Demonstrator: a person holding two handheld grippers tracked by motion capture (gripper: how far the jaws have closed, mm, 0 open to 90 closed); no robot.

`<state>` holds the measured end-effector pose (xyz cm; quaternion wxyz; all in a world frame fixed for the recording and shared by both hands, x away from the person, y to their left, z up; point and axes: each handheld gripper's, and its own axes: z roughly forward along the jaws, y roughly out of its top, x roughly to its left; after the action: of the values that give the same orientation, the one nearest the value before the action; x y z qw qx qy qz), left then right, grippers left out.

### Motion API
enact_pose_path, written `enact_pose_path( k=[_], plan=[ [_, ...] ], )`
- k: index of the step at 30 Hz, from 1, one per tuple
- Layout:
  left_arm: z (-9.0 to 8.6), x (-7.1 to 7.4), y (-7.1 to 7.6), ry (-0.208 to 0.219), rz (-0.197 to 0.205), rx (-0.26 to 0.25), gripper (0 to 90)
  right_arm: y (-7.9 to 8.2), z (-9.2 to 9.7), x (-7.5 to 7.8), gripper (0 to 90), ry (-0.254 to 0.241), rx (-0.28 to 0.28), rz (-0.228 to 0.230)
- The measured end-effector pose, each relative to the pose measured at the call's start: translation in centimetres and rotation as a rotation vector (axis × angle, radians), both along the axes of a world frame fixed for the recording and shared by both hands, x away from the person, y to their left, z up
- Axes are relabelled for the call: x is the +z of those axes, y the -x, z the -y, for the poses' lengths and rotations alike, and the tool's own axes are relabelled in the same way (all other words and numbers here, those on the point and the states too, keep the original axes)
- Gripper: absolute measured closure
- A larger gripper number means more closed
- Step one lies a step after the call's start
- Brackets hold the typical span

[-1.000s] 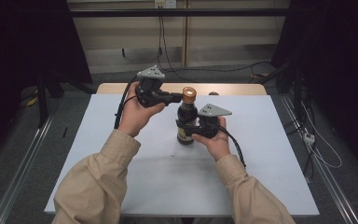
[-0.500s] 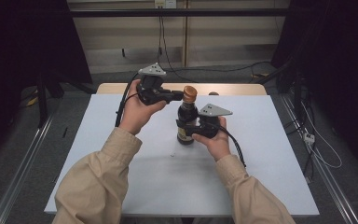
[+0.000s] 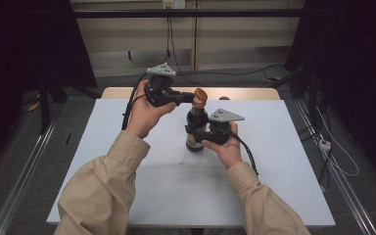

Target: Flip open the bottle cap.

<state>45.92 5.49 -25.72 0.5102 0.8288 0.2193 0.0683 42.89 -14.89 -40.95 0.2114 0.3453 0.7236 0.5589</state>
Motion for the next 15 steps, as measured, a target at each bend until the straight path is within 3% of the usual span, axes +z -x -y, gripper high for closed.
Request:
enact_pose_path(
  k=[2,15],
  plan=[
    [0.11,0.01,0.0,0.015,-0.001,0.001,90.0,0.0,0.02,-0.01,31.1,-0.001,0.0,0.0],
    [0.24,0.18,-0.01,0.015,0.004,0.008,90.0,-0.01,-0.05,-0.04,31.0,-0.001,-0.003,0.003]
  ],
)
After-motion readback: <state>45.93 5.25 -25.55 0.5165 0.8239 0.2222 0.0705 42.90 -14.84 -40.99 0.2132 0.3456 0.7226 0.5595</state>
